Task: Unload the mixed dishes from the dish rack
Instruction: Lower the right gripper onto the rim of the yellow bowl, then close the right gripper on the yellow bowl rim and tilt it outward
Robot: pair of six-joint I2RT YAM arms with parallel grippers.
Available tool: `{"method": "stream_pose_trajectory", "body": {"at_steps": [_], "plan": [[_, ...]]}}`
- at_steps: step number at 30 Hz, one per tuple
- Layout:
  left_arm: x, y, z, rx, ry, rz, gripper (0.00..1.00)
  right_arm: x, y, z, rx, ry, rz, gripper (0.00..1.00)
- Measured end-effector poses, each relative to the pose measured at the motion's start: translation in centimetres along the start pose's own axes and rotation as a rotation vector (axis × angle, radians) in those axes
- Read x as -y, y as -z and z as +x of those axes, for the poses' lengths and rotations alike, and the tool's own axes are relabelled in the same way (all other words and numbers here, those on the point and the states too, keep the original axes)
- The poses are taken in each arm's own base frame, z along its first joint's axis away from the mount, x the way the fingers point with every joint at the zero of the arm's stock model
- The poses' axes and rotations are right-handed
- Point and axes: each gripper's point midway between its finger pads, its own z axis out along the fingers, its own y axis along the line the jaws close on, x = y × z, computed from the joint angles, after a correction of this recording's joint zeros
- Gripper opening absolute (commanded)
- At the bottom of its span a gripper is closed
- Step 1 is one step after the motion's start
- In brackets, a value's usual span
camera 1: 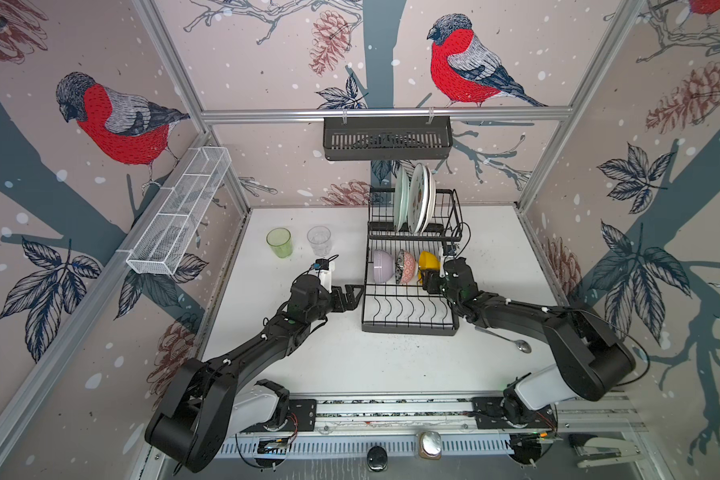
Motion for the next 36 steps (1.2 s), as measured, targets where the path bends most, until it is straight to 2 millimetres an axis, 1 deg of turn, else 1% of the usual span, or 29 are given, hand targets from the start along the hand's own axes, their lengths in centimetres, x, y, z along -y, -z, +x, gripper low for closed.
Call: {"method": "stream_pose_trajectory", "body": {"at_steps": [5, 16, 27, 36], "plan": [[0.2, 0.1, -0.1, 0.003, -0.004, 0.005, 0.97, 0.2, 0.2, -0.2, 0.007, 0.001, 0.009, 0.66], [0.2, 0.0, 0.0, 0.000, -0.004, 0.005, 0.97, 0.8, 1.5, -0.1, 0.020, 0.008, 0.038, 0.66], [-0.1, -0.4, 0.7, -0.024, 0.001, -0.002, 0.97, 1.3, 2.2, -0.1, 0.045, 0.039, 0.072, 0.65], [0.0, -0.5, 0.8, -0.027, 0.000, 0.000, 0.97, 1.2, 2.2, 0.0, 0.068, 0.050, 0.072, 0.65]]}}
